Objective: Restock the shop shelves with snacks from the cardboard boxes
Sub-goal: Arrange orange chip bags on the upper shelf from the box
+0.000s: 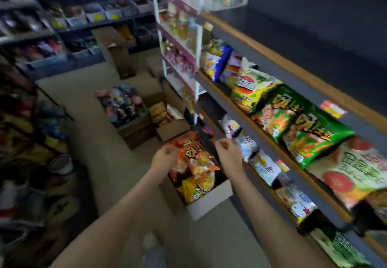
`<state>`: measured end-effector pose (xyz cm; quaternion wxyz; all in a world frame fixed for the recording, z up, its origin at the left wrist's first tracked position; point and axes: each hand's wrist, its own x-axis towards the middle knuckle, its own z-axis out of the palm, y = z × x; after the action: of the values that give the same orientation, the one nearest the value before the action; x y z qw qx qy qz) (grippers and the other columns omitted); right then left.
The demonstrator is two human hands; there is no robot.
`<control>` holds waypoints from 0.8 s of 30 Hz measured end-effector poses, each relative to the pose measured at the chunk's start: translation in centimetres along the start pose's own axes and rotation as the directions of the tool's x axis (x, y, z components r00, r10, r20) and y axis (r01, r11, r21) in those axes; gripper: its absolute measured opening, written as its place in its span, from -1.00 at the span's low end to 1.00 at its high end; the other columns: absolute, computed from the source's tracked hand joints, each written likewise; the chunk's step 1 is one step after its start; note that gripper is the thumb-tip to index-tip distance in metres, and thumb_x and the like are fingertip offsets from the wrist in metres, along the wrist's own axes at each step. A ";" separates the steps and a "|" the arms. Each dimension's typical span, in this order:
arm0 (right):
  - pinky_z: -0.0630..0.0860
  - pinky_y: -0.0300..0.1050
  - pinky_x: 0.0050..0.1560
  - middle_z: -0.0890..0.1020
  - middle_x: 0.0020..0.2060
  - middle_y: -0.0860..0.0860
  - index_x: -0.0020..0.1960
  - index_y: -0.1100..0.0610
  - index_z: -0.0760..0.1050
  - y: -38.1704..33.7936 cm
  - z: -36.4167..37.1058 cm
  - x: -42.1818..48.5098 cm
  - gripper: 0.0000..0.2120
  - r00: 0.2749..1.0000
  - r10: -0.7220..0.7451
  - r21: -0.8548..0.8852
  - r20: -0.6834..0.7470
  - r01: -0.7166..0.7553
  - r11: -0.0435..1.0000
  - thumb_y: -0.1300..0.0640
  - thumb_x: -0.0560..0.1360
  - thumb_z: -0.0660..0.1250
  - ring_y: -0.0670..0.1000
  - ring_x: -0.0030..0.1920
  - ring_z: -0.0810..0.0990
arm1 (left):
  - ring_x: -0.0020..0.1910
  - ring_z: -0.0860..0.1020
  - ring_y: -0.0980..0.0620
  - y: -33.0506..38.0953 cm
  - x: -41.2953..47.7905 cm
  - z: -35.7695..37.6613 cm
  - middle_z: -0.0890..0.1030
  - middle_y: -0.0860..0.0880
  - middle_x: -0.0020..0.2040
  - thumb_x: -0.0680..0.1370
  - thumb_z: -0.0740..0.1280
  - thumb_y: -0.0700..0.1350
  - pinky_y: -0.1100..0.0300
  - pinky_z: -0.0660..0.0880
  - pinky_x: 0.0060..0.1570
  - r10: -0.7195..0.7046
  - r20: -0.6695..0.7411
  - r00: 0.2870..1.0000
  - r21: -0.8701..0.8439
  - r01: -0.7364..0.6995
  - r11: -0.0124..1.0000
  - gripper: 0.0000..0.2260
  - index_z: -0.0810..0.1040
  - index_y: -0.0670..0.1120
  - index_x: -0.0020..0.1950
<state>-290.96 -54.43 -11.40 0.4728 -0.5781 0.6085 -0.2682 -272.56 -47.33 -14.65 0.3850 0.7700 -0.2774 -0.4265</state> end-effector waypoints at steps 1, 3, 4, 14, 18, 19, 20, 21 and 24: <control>0.35 -0.29 -0.27 0.55 -0.10 -0.05 0.04 0.09 0.51 -1.2 2.5 1.1 -0.88 1.000 0.005 -0.010 0.019 -0.005 1.000 0.07 0.60 0.24 -0.14 -0.19 0.48 | -0.08 0.60 -0.13 -0.8 1.8 -2.5 0.62 -0.10 -0.11 0.59 0.28 -0.16 -0.02 0.54 0.00 -0.028 -0.049 0.998 -0.008 0.027 1.000 -0.92 0.57 -0.05 -0.04; 0.35 -0.27 -0.29 0.55 -0.07 -0.03 0.07 0.11 0.52 -3.4 7.4 3.3 -0.85 0.998 0.032 -0.014 0.062 -0.032 0.999 0.06 0.60 0.25 -0.17 -0.19 0.46 | -0.18 0.55 -0.07 -2.0 4.8 -7.5 0.59 -0.09 -0.13 0.60 0.26 -0.14 0.05 0.52 -0.08 -0.090 -0.134 0.987 -0.023 0.088 0.996 -0.89 0.56 -0.08 0.05; 0.36 -0.26 -0.28 0.56 -0.06 -0.02 0.08 0.11 0.51 -4.4 9.7 4.5 -0.84 0.996 0.046 -0.016 0.082 -0.045 0.999 0.05 0.60 0.25 -0.18 -0.19 0.45 | -0.18 0.54 -0.06 -2.2 6.1 -9.8 0.59 -0.11 -0.09 0.61 0.25 -0.13 0.08 0.51 -0.09 -0.110 -0.166 0.980 -0.040 0.104 0.994 -0.91 0.54 -0.07 0.04; 0.36 -0.16 -0.13 0.51 -0.06 -0.03 0.12 0.12 0.50 -13.4 25.8 16.3 -0.81 0.990 0.091 -0.082 0.112 -0.082 0.993 0.04 0.60 0.25 -0.07 -0.13 0.44 | -0.18 0.53 -0.04 0.3 21.8 -24.2 0.57 -0.12 -0.11 0.60 0.23 -0.19 0.11 0.49 -0.11 -0.128 -0.179 0.976 0.002 0.131 0.991 -0.92 0.51 -0.08 0.01; 0.39 -0.13 -0.07 0.56 0.05 0.03 0.11 0.10 0.48 -13.7 28.9 23.8 -0.83 0.987 0.132 -0.102 0.088 -0.123 0.987 0.03 0.59 0.26 -0.05 -0.10 0.46 | -0.25 0.53 -0.06 1.1 30.2 -25.3 0.57 -0.05 -0.24 0.59 0.25 -0.18 0.05 0.51 -0.11 -0.141 -0.132 0.981 0.012 0.144 0.990 -0.87 0.57 -0.16 0.07; 0.40 -0.11 -0.05 0.56 0.08 0.06 0.09 0.09 0.47 -13.6 29.8 25.8 -0.85 0.986 0.145 -0.106 0.087 -0.136 0.985 0.04 0.60 0.26 -0.01 -0.05 0.48 | -0.22 0.55 -0.08 1.2 32.5 -25.4 0.58 -0.04 -0.25 0.59 0.25 -0.17 0.03 0.53 -0.09 -0.147 -0.120 0.982 0.027 0.151 0.988 -0.88 0.57 -0.12 0.04; 0.41 -0.10 -0.03 0.56 0.11 0.07 0.07 0.08 0.46 -13.7 30.8 27.9 -0.87 0.983 0.164 -0.118 0.084 -0.154 0.981 0.04 0.60 0.25 0.03 0.00 0.50 | -0.20 0.56 -0.10 1.6 34.7 -25.6 0.58 -0.05 -0.24 0.58 0.24 -0.17 0.02 0.53 -0.09 -0.146 -0.108 0.983 0.048 0.152 0.987 -0.88 0.57 -0.09 0.01; 0.42 -0.09 0.00 0.55 0.12 0.08 0.05 0.08 0.45 -13.8 31.8 30.0 -0.90 0.980 0.183 -0.136 0.082 -0.171 0.976 0.05 0.60 0.25 0.06 0.06 0.51 | -0.18 0.57 -0.12 1.8 37.2 -25.6 0.60 -0.07 -0.23 0.57 0.24 -0.18 0.03 0.53 -0.10 -0.149 -0.103 0.983 0.070 0.156 0.985 -0.88 0.57 -0.07 -0.01; 0.46 -0.02 0.11 0.55 0.15 0.09 0.06 0.10 0.47 -13.8 34.8 36.0 -0.89 0.962 0.261 -0.165 0.079 -0.245 0.955 0.07 0.61 0.24 0.10 0.15 0.51 | 0.00 0.60 -0.23 1.8 44.9 -25.7 0.63 -0.20 -0.01 0.51 0.27 -0.09 -0.07 0.56 0.07 -0.178 -0.075 0.981 0.111 0.186 0.976 -0.93 0.53 0.04 -0.14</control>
<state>-249.74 -83.87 -23.13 0.4871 -0.5427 0.6720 -0.1285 -228.69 -73.05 -24.28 0.3072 0.8269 -0.2176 -0.4178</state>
